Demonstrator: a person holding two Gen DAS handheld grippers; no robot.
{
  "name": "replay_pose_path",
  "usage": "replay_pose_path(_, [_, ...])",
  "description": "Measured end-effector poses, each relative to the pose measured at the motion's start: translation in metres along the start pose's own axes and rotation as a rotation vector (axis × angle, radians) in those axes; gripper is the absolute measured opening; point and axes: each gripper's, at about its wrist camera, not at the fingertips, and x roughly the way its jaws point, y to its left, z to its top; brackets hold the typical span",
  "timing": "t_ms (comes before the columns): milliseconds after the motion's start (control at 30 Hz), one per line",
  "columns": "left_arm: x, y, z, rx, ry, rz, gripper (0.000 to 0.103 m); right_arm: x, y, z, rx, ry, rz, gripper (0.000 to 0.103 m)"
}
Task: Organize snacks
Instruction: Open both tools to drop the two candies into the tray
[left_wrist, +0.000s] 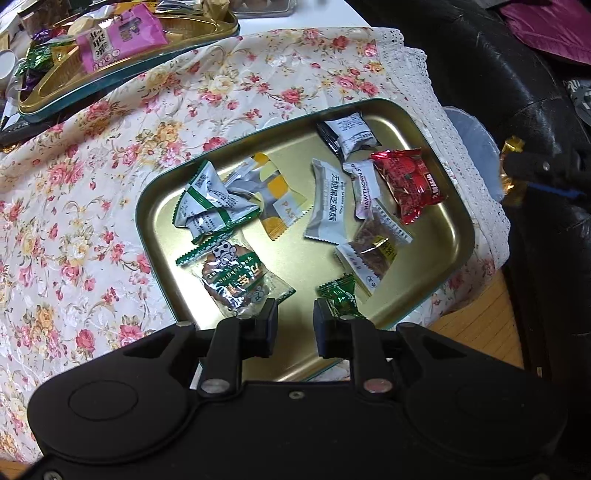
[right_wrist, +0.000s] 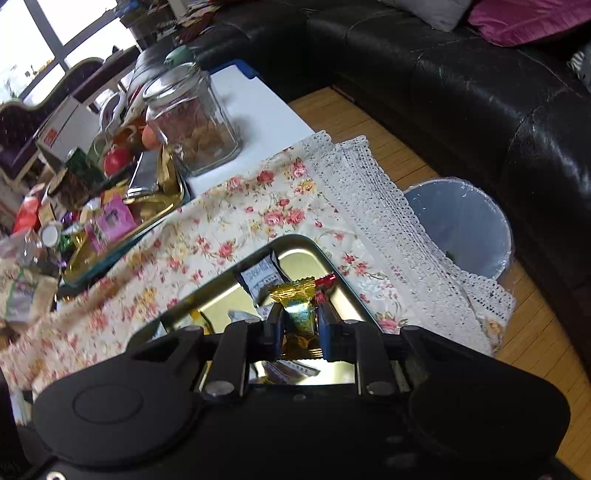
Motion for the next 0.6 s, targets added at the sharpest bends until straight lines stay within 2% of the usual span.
replay_pose_path(133, [-0.001, -0.001, 0.0, -0.004, -0.012, 0.022, 0.028, 0.0, -0.004, -0.002, -0.006, 0.028, 0.009, 0.022])
replay_pose_path(367, [-0.004, -0.004, -0.002, 0.009, -0.059, 0.096, 0.029, -0.002, -0.005, 0.0, 0.015, 0.012, -0.014, 0.024])
replay_pose_path(467, [-0.007, -0.004, -0.002, 0.009, -0.084, 0.131, 0.034, -0.001, -0.003, 0.001, 0.018, 0.01, -0.02, 0.03])
replay_pose_path(600, [-0.012, -0.006, -0.003, 0.011, -0.132, 0.192, 0.034, 0.004, 0.003, -0.001, -0.006, 0.022, -0.034, 0.031])
